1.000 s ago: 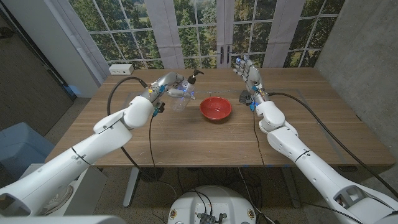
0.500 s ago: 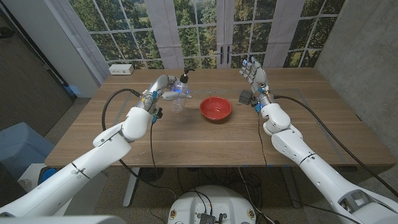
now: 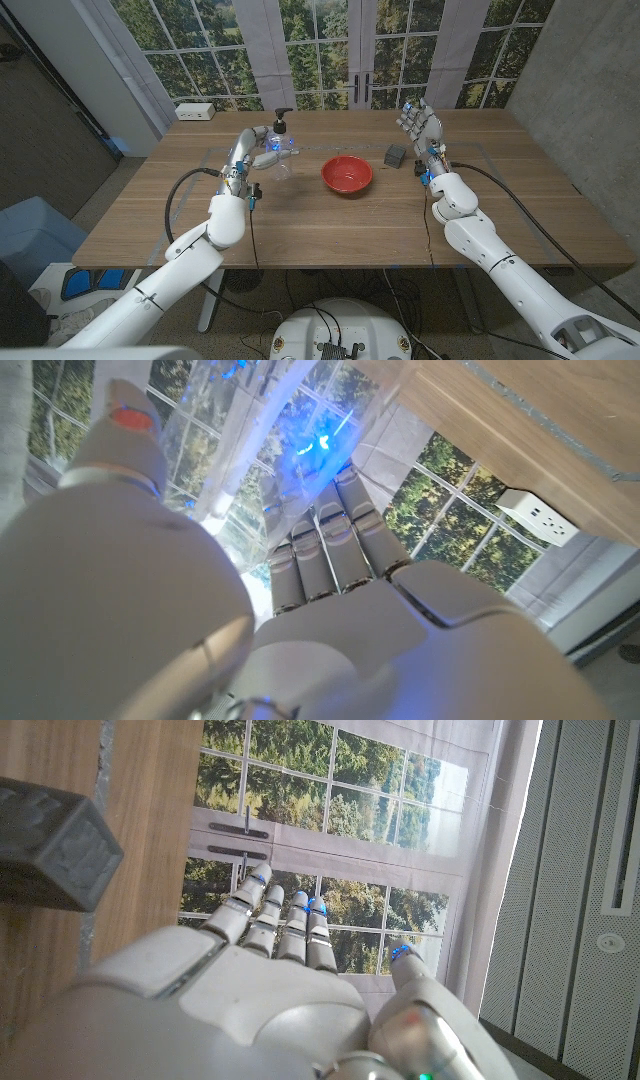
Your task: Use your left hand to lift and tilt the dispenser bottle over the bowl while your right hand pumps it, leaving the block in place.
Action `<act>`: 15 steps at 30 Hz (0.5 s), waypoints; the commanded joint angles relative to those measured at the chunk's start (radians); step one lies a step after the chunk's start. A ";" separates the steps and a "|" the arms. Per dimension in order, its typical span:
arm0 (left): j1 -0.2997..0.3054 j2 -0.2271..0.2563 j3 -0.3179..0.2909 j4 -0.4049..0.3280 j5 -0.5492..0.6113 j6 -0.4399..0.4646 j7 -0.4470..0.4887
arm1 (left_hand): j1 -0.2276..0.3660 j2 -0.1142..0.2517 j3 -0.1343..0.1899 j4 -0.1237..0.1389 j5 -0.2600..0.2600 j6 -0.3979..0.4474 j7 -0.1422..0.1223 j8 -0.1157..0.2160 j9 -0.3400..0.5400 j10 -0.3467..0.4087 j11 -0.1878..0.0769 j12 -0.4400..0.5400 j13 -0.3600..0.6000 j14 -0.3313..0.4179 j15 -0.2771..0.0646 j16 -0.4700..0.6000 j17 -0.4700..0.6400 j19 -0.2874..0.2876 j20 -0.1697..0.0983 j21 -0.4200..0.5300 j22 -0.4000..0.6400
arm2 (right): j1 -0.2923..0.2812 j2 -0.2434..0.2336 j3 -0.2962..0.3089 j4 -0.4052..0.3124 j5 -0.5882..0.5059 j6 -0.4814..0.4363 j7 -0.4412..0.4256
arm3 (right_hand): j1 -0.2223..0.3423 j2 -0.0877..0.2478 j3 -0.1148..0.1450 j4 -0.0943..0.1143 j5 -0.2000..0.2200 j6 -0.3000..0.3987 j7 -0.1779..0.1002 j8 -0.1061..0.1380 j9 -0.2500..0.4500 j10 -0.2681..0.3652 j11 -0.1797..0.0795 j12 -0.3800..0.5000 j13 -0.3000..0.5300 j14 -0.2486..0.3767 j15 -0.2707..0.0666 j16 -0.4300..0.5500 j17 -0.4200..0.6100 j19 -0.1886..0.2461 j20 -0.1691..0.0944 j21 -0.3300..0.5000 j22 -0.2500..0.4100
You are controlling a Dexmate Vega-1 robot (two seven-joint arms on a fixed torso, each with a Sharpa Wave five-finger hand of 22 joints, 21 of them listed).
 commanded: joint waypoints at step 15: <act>0.024 -0.164 0.026 0.169 0.034 -0.049 0.211 | 0.314 0.374 0.011 0.001 0.005 0.068 -0.069 -0.005 0.004 0.106 -0.105 -0.009 -0.012 0.125 -0.216 -0.006 -0.012 0.011 -0.107 0.028 -0.001 | -0.083 -0.004 0.063 0.002 0.080 0.036 -0.014 | 0.003 0.037 -0.002 -0.005 -0.003 0.010 0.005 0.003 0.003 0.003 0.013 0.008 0.003 0.002 0.009 0.005 0.004 -0.003 0.004 -0.001 0.003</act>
